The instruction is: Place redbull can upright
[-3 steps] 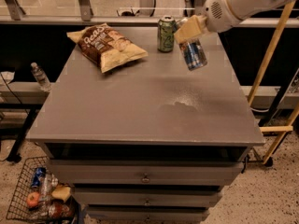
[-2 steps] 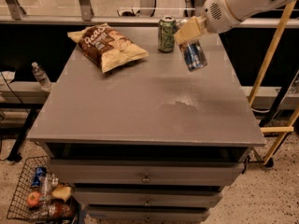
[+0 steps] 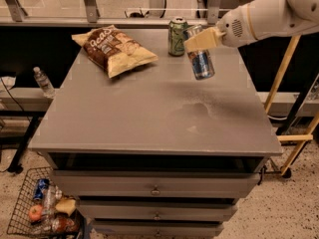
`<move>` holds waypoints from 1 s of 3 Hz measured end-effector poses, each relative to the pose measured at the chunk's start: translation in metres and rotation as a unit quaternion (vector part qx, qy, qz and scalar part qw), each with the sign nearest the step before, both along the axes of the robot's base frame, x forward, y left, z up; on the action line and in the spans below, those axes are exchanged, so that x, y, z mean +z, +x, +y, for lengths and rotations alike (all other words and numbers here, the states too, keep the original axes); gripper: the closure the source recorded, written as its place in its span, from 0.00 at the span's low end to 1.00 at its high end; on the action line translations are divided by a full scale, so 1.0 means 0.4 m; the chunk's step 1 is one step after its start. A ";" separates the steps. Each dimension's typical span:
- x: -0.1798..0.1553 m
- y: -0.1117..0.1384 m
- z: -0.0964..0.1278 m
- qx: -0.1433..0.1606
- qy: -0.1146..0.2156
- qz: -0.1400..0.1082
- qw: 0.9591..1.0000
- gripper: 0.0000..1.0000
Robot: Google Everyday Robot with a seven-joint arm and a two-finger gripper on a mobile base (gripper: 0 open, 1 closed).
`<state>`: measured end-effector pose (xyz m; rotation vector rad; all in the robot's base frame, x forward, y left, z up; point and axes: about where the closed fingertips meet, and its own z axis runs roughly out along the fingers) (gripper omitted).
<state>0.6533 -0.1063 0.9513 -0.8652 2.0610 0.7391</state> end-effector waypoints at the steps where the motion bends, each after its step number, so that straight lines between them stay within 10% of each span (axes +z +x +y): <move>1: -0.006 -0.009 -0.006 0.052 0.057 -0.048 0.996 1.00; 3: -0.010 -0.012 0.014 0.085 0.042 -0.093 0.991 1.00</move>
Offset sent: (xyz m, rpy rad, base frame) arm -0.0031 -0.0022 -0.0023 0.1057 -0.0819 0.0903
